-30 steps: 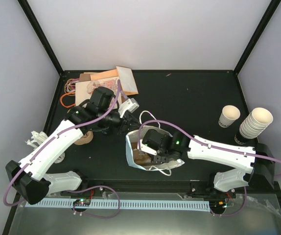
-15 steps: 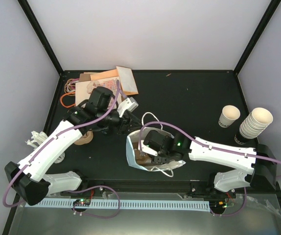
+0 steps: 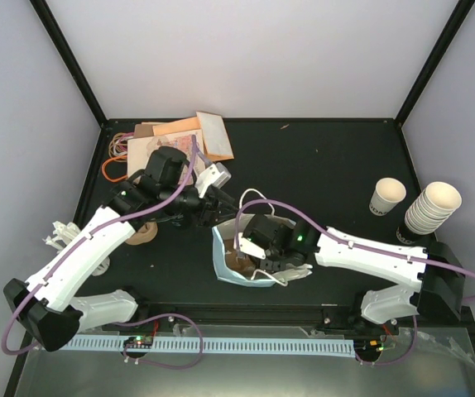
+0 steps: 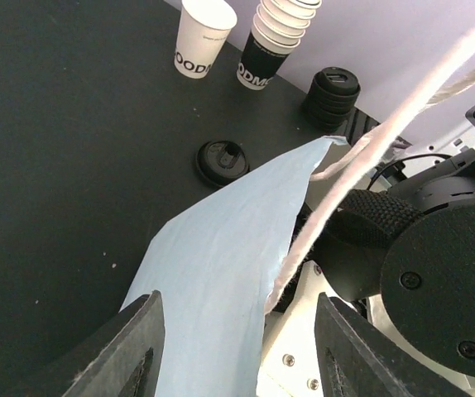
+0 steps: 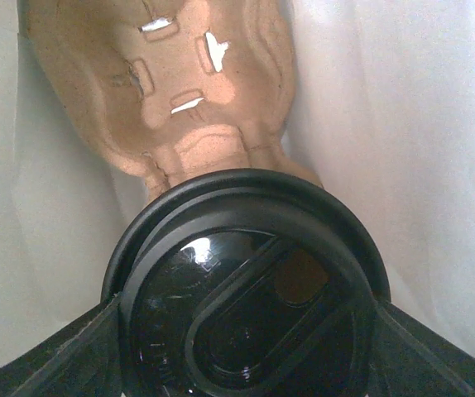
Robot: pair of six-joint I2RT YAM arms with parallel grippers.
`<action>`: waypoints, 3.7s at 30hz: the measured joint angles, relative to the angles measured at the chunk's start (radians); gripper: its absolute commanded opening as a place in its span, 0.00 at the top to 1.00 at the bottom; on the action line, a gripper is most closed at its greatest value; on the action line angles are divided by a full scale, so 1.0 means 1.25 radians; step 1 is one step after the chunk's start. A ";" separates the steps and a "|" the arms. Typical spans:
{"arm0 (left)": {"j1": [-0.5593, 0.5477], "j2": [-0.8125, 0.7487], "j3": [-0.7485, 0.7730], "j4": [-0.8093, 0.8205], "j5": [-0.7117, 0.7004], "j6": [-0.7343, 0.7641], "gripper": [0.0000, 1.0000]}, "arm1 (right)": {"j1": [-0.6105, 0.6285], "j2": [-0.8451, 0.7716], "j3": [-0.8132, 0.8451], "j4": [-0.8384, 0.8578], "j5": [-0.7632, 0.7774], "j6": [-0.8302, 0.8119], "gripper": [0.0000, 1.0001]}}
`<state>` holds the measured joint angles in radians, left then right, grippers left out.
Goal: Pack the takeout coffee
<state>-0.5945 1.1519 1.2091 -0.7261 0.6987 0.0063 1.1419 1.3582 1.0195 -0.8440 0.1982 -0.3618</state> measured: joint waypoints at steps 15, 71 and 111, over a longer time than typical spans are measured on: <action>0.000 -0.023 -0.014 -0.015 -0.036 0.002 0.46 | -0.001 0.034 0.014 0.024 -0.012 0.001 0.78; -0.002 -0.043 -0.028 -0.036 -0.060 0.002 0.43 | -0.001 -0.024 -0.066 0.121 -0.019 -0.019 0.73; -0.021 -0.039 -0.028 -0.085 -0.084 0.030 0.47 | -0.005 -0.052 0.016 -0.117 -0.016 -0.027 0.00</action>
<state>-0.6205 1.1027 1.1736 -0.8322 0.5938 0.0441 1.1362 1.2930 1.0397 -0.9905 0.1787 -0.3954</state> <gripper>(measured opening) 0.551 0.999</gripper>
